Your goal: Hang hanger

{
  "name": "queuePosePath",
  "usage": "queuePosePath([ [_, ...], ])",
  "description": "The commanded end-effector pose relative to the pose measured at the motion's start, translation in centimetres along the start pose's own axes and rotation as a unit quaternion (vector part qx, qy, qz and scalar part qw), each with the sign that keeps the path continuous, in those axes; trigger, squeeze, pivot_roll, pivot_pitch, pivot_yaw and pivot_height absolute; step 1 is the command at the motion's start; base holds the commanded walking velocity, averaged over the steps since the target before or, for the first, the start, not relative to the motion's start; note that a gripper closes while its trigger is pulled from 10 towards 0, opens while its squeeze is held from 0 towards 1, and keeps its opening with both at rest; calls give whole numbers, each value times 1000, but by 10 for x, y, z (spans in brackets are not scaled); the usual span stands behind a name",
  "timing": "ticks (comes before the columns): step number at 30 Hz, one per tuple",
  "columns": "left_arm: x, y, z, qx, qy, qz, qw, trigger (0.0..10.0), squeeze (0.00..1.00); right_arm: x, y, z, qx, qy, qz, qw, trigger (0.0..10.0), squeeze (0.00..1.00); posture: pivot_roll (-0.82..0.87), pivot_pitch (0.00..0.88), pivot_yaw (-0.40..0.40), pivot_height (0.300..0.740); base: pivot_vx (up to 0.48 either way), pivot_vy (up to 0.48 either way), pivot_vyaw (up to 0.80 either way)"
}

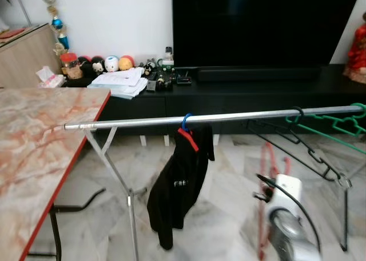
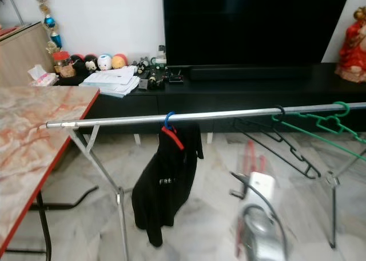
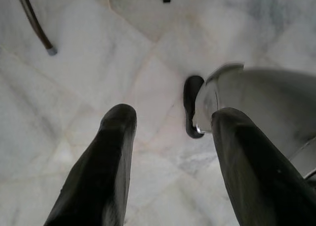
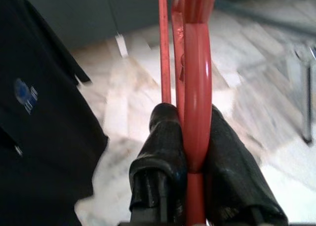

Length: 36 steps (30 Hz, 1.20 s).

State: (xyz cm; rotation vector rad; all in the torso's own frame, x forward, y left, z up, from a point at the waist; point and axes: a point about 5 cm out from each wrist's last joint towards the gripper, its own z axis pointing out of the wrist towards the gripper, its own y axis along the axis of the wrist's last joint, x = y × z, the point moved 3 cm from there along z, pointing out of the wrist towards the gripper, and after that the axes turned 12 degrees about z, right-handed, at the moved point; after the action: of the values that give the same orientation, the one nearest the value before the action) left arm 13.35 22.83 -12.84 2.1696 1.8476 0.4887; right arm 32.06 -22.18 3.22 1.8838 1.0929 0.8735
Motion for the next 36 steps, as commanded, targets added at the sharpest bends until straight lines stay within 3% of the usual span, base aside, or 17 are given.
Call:
queuePosePath([
  [1,13,-5,-3,8,16,2,1000,10000,0,23,4,0,-5,31,1,1000,10000,0,28,0,33,740,371,0,0],
  [14,11,-10,-3,17,15,7,1000,10000,0,37,5,6,4,34,-1,999,10000,0,31,0,35,740,101,0,0],
  [19,11,-8,-3,17,13,8,1000,10000,0,53,14,16,23,38,60,997,10000,0,41,0,35,740,0,0,0],
  [22,11,-8,-3,16,13,8,1000,10000,0,60,19,20,27,48,32,998,10000,0,47,0,35,740,0,0,0],
  [29,11,-8,-3,16,13,6,1000,10000,0,58,24,28,48,34,49,997,10000,0,62,0,35,740,0,0,0],
  [31,11,-9,-3,16,13,6,1000,10000,0,59,31,31,40,35,17,998,10000,0,69,0,35,740,0,0,0],
  [36,12,-10,-3,17,14,7,1000,10000,0,58,45,35,22,31,20,999,10000,0,79,0,34,740,0,0,0],
])
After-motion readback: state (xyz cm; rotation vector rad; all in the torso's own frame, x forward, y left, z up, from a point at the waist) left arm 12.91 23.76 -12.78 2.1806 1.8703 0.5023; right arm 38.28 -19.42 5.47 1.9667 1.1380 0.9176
